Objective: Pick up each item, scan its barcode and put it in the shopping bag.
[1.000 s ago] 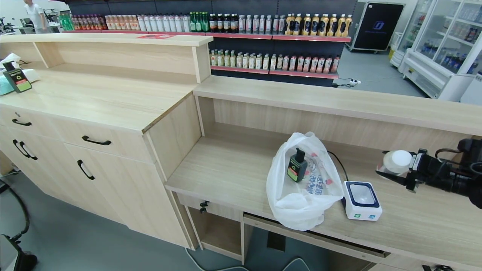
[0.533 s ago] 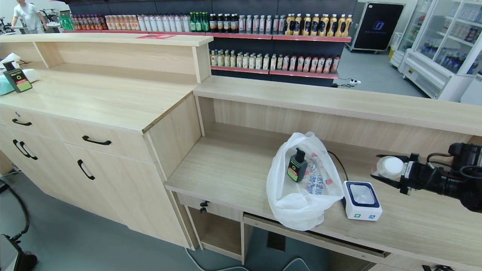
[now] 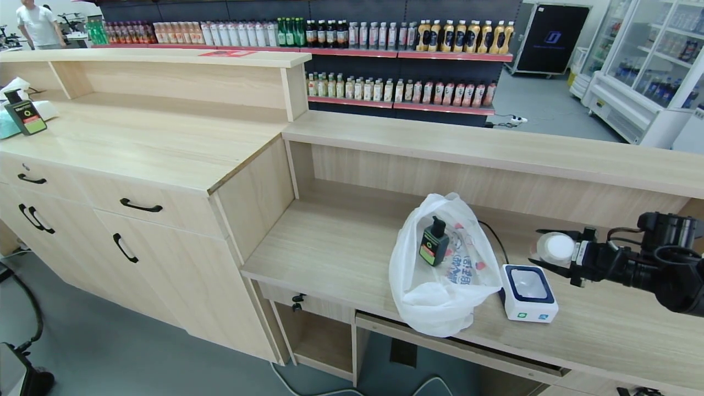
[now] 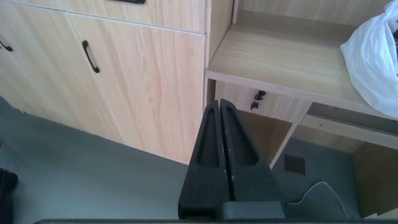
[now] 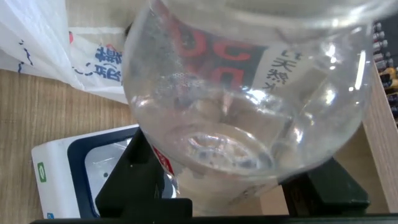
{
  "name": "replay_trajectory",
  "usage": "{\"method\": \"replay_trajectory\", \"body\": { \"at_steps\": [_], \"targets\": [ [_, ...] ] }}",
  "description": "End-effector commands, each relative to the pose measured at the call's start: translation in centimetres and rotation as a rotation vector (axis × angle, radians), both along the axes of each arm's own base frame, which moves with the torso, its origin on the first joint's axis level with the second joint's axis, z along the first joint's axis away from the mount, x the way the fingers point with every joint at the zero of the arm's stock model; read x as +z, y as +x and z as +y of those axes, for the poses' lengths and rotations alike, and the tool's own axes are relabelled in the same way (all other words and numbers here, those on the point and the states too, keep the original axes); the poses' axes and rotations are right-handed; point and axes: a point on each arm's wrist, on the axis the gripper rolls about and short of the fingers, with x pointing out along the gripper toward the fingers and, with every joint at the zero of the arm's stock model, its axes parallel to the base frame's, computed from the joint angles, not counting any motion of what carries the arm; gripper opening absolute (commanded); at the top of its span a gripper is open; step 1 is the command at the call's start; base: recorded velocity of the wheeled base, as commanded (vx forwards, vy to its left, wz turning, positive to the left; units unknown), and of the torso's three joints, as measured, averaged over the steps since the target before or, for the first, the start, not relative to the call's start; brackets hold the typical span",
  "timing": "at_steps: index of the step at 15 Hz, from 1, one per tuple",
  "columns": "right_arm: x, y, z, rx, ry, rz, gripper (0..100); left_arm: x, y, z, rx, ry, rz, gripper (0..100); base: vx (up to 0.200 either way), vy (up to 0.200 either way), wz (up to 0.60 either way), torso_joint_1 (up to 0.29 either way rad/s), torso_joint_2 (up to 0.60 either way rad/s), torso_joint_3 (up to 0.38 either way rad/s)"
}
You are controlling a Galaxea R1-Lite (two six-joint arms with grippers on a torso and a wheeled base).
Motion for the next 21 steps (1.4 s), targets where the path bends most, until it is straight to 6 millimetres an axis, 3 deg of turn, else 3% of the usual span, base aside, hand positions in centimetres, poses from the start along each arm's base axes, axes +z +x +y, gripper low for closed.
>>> {"method": "replay_trajectory", "body": {
  "at_steps": [1,12,21],
  "targets": [
    [-0.4,0.0,0.0,0.001,0.004,0.011,0,0.0,0.0,0.0,0.002,0.000,0.000,0,0.000,0.000,0.00,0.000,0.00,0.000],
    [-2.4,0.7,-0.3,0.001,0.018,0.051,0,0.0,0.0,0.0,0.002,0.000,0.000,0,0.000,0.000,0.00,0.000,0.00,0.000],
    [-2.8,2.5,0.4,0.039,0.017,0.030,0,0.0,0.0,0.0,0.002,0.000,0.000,0,0.000,0.000,0.00,0.000,0.00,0.000]
  ]
}}
